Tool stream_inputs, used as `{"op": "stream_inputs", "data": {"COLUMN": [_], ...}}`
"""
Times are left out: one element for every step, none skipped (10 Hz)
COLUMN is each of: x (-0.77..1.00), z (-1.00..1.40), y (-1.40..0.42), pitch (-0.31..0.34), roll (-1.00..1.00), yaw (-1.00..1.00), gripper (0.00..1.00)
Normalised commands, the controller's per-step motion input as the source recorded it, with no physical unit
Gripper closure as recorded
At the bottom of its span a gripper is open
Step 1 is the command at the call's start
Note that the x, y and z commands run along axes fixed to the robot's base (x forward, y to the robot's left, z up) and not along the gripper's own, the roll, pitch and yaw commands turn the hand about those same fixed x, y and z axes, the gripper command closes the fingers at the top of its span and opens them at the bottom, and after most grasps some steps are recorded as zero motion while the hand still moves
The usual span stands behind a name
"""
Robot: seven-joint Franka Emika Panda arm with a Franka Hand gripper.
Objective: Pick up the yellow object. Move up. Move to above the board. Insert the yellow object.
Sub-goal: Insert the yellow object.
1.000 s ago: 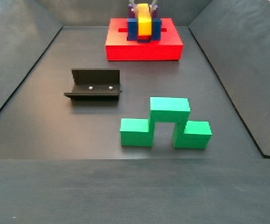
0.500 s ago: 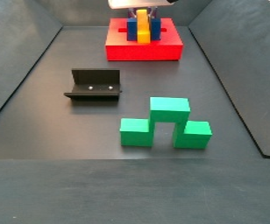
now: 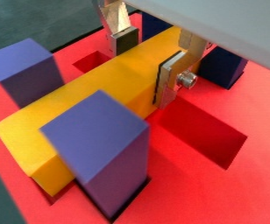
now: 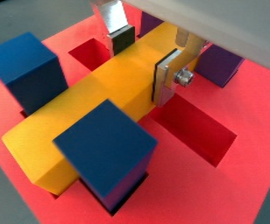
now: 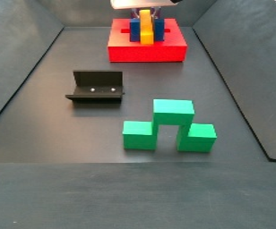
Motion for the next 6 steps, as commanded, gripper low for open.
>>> {"op": "stream_inputs", "data": {"x": [0.00,0.00,0.00,-0.07,-0.16,-0.17], "z": [0.00,-0.09,-0.25,-0.22,-0.33,-0.24], "y": [0.00,-0.07,-0.15,-0.17,-0.11,-0.13], "pitch": [0.130,0.091,0.000,0.000,0.004,0.027], "roll": [0.09,0.00,0.07,0.06,0.02,0.08], "yaw": [-0.04,0.00,0.14,0.04,0.00,0.00], "gripper": [1.00,1.00,1.00,1.00,1.00,1.00]}}
